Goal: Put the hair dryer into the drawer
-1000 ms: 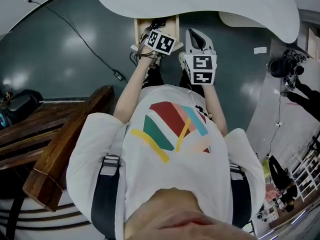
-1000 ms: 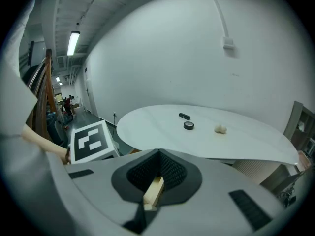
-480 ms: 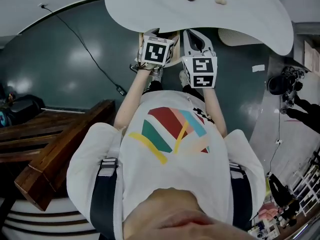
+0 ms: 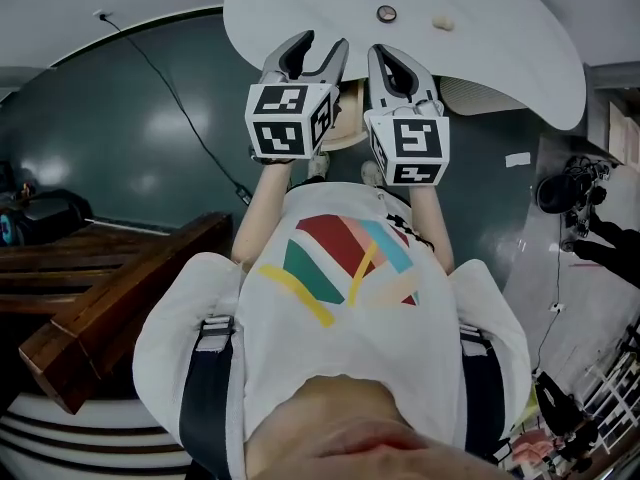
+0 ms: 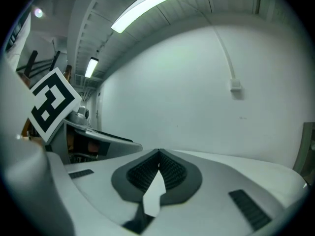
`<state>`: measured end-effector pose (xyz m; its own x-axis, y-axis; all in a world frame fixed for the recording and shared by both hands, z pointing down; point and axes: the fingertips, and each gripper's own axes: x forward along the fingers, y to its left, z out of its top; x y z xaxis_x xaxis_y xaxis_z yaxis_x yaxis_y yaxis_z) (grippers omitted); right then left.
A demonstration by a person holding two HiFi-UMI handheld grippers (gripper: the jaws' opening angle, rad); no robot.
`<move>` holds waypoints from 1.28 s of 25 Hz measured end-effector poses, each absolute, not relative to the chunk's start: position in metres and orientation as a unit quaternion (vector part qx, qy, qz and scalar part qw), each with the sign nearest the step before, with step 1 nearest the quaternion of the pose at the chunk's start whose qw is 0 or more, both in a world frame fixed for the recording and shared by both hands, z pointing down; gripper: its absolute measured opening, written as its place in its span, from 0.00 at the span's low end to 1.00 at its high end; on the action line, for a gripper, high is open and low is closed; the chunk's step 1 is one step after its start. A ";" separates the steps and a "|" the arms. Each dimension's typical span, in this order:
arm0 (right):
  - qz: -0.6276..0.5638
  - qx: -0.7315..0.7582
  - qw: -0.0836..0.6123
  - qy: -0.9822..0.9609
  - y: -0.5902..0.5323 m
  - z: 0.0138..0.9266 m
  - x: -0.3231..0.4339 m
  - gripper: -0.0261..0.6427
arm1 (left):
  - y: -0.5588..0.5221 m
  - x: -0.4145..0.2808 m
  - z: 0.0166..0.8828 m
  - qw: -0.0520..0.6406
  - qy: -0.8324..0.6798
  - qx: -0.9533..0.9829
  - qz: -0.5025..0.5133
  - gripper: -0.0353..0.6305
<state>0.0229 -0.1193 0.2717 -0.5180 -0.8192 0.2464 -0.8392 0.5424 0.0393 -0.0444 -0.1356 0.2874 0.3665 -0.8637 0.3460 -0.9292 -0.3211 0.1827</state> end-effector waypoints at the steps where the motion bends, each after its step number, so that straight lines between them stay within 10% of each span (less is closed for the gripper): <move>1: 0.038 0.476 0.111 -0.872 -0.120 0.265 0.022 0.06 | -0.135 -0.048 0.277 0.161 -0.565 0.805 0.084 0.36; 32: -0.035 0.449 -0.017 -0.893 -0.109 0.160 0.023 0.06 | -0.098 -0.082 0.149 -0.049 -0.677 0.734 0.008 0.07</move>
<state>0.0231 -0.1085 0.1598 -0.5956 -0.8008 -0.0624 -0.8033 0.5937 0.0473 -0.0821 -0.0976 0.1486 0.0829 -0.9951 -0.0542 -0.9934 -0.0782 -0.0835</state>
